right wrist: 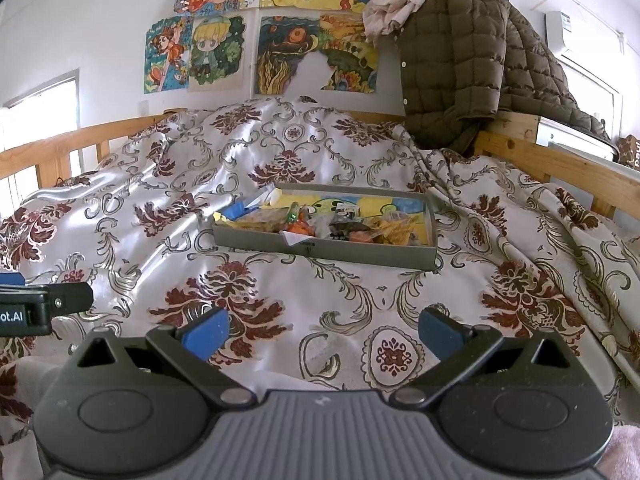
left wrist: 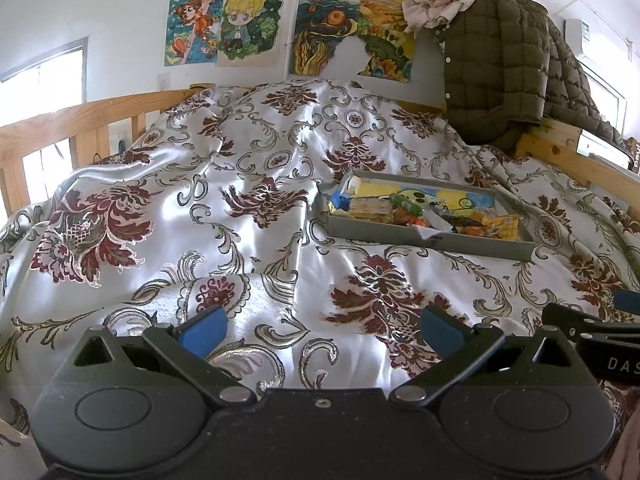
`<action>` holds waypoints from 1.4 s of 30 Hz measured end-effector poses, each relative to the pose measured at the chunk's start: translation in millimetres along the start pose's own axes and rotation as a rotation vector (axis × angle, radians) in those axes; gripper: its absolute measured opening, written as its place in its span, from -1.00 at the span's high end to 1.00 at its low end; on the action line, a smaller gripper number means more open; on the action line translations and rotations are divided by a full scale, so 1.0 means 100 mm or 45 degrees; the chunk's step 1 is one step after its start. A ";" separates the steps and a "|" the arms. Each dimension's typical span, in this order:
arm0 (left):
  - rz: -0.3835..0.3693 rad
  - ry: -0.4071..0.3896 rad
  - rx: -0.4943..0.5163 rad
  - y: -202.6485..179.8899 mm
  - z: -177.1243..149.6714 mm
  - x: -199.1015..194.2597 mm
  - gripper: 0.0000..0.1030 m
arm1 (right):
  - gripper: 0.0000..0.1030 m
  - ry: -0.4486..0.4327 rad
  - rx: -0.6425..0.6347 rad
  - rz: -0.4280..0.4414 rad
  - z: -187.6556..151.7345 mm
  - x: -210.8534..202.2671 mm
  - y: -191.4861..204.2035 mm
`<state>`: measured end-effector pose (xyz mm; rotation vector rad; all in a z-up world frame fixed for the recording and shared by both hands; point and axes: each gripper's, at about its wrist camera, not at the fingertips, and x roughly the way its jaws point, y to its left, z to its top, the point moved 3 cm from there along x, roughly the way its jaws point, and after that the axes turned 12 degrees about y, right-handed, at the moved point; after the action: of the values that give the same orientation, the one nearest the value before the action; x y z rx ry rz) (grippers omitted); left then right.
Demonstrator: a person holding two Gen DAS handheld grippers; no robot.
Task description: Organize snacks
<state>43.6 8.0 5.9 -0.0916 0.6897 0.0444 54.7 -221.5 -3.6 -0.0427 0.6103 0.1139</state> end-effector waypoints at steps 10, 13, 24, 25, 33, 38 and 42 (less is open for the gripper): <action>-0.001 -0.001 0.000 -0.01 0.01 0.00 -0.98 | -1.00 0.001 -0.002 -0.001 0.00 0.00 0.00; -0.001 0.000 0.001 -0.01 0.01 0.00 -0.98 | -1.00 0.002 -0.002 -0.001 0.00 0.00 0.00; -0.001 0.002 -0.001 0.00 0.00 0.00 -0.98 | -1.00 0.004 -0.004 -0.003 0.01 0.00 0.02; -0.001 0.001 0.000 -0.01 0.01 0.00 -0.98 | -1.00 0.004 -0.004 -0.004 0.02 0.00 0.02; -0.001 0.004 -0.001 0.00 0.01 0.00 -0.98 | -1.00 0.005 -0.006 -0.005 0.01 0.00 0.02; -0.001 0.005 -0.003 0.00 0.01 0.00 -0.98 | -1.00 0.006 -0.007 -0.006 0.01 0.00 0.02; -0.002 0.006 0.000 0.00 0.02 0.00 -0.98 | -1.00 0.007 -0.007 -0.006 0.02 0.00 0.03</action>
<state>44.6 7.6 7.1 -0.0927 0.6942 0.0426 55.0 -218.2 -1.8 -0.0501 0.6152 0.1107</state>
